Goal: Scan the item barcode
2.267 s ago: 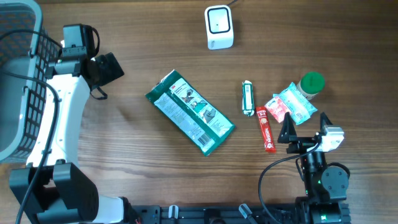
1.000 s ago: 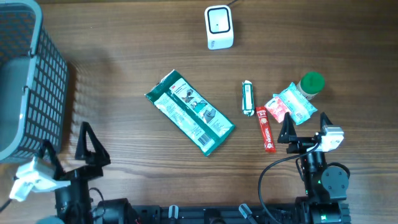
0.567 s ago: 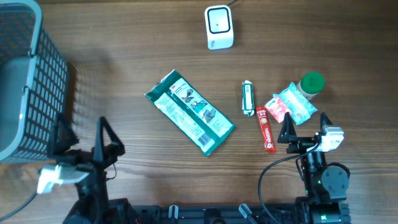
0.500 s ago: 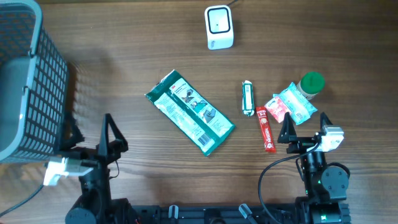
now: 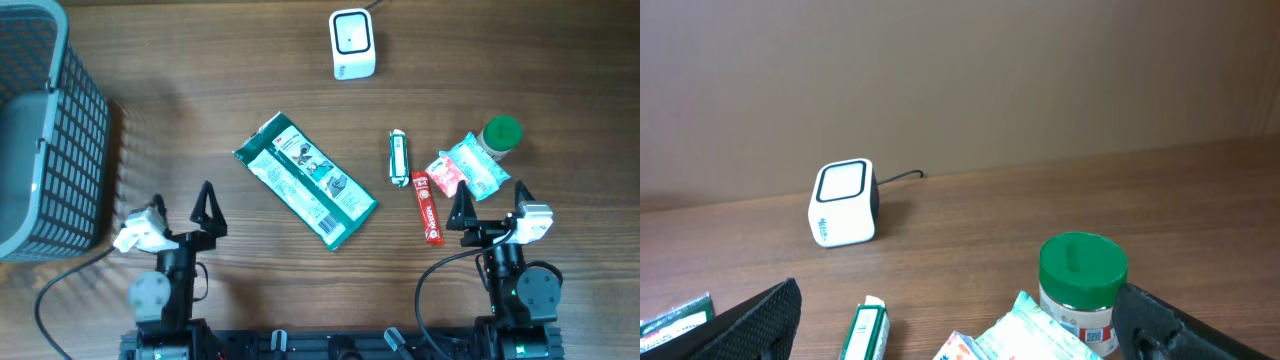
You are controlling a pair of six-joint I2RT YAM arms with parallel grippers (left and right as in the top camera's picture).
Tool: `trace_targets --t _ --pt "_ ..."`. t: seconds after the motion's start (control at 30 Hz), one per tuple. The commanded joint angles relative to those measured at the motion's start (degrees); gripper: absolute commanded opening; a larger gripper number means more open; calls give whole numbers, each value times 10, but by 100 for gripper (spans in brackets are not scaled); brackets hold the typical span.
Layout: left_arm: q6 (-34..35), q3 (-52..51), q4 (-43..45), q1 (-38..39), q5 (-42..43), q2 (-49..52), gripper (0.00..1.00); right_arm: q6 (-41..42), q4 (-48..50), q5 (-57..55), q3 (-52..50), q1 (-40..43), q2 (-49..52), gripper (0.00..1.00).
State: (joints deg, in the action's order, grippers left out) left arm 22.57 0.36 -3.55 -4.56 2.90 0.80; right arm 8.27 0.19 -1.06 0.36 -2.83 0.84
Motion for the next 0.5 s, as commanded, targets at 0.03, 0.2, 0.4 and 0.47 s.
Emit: trace_targets --t 0.03,0.2,0.4,0.47 --pt "-133 0 -8 21 -1 -6 100 -7 2 9 -1 3 -4 100" --pt "-238 0 -9 44 -2 -6 100 -7 2 9 -1 3 -4 100" --pt "-238 0 -8 45 -2 -6 100 -7 2 9 -1 3 -4 100" --pt "-238 0 -8 45 -2 -6 100 -7 2 9 -1 3 -4 100"
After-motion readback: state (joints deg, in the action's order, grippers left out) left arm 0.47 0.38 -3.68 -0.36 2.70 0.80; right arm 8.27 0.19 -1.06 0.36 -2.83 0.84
